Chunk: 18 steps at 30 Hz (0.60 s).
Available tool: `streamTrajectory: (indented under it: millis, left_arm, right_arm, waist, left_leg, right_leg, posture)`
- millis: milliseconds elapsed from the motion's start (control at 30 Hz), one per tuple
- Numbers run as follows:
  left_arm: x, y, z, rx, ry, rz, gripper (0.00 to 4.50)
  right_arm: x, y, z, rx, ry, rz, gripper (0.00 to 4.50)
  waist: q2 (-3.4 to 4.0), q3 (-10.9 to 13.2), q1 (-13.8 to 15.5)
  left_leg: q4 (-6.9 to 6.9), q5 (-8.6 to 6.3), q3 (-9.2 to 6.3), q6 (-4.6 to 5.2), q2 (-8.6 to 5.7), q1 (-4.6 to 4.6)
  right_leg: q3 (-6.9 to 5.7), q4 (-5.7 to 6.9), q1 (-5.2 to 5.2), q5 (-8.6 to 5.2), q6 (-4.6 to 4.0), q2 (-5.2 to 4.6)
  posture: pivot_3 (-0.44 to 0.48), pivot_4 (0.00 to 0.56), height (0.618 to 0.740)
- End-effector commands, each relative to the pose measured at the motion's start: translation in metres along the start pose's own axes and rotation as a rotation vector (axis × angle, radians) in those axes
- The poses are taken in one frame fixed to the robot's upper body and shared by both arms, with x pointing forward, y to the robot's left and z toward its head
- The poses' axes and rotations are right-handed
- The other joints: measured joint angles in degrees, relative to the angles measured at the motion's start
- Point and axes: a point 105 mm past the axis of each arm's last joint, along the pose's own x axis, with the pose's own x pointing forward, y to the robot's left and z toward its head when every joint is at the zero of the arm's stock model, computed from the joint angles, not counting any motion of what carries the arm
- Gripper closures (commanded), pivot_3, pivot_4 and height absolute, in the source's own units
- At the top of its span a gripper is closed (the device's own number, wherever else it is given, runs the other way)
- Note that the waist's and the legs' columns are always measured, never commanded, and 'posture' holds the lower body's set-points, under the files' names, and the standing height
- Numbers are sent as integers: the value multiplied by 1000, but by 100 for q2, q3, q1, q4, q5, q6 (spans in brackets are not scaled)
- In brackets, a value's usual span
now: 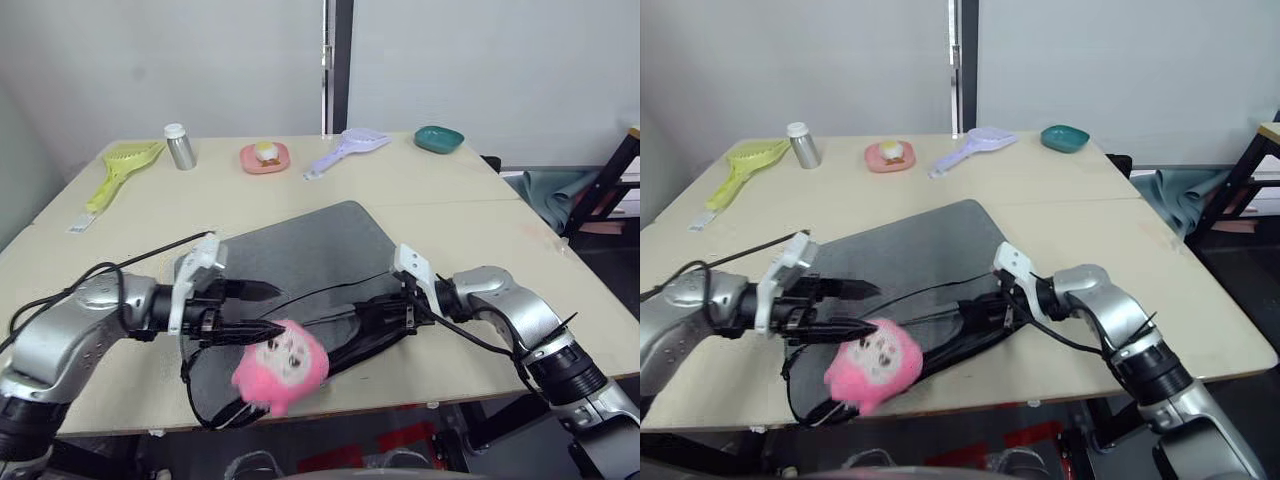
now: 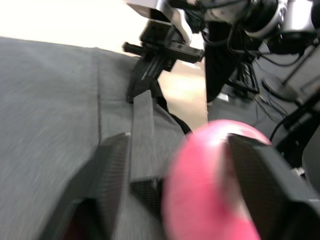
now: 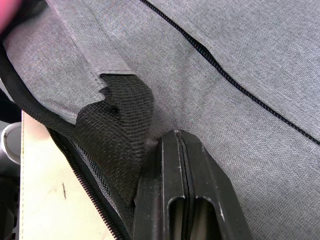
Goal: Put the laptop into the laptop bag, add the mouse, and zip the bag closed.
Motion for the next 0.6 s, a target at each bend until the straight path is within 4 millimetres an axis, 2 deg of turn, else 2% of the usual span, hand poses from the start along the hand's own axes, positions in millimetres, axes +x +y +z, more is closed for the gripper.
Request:
streamTrajectory:
  millis: [33,167,300,333,467,600]
  left_arm:
    - [-23,-10,11,-70,-28,12,159]
    - [-61,-7,23,-173,-133,113,159]
    - [-95,-7,-8,-337,-109,265,159]
    - [-99,-8,-12,-362,-108,281,159]
    - [-108,-12,-52,-593,-103,358,159]
    - [-97,-16,-72,-739,-117,355,159]
  right_arm:
    - [11,1,-43,116,137,7,4500]
    - [13,-1,-42,108,138,13,4500]
    - [14,-3,-41,100,137,13,4500]
    - [14,-3,-41,98,136,15,4500]
    - [18,-2,-39,95,127,25,4500]
    - [23,0,-38,86,122,44,4500]
  waist:
    - [9,9,-2]
    - [21,22,-4]
    - [26,26,-67]
    - [26,26,-72]
    - [19,28,-80]
    - [17,28,-82]
  left_leg:
    - [0,0,-1,0,0,0]
    - [0,0,-4,0,1,1]
    - [-1,-1,-8,-2,0,2]
    - [-2,-3,-5,-4,0,0]
    - [-3,-5,-7,-6,1,0]
    - [-7,-5,-13,-7,2,2]
  right_leg:
    - [-1,0,0,0,0,1]
    - [2,3,-3,-1,1,4]
    - [8,7,-13,-3,3,10]
    - [12,6,-18,-4,4,10]
    - [12,4,-28,-4,5,12]
    - [12,5,-31,-16,24,17]
  posture:
    - [0,150,740]
    - [0,150,740]
    - [0,150,740]
    - [0,150,740]
    - [0,150,740]
    - [0,150,740]
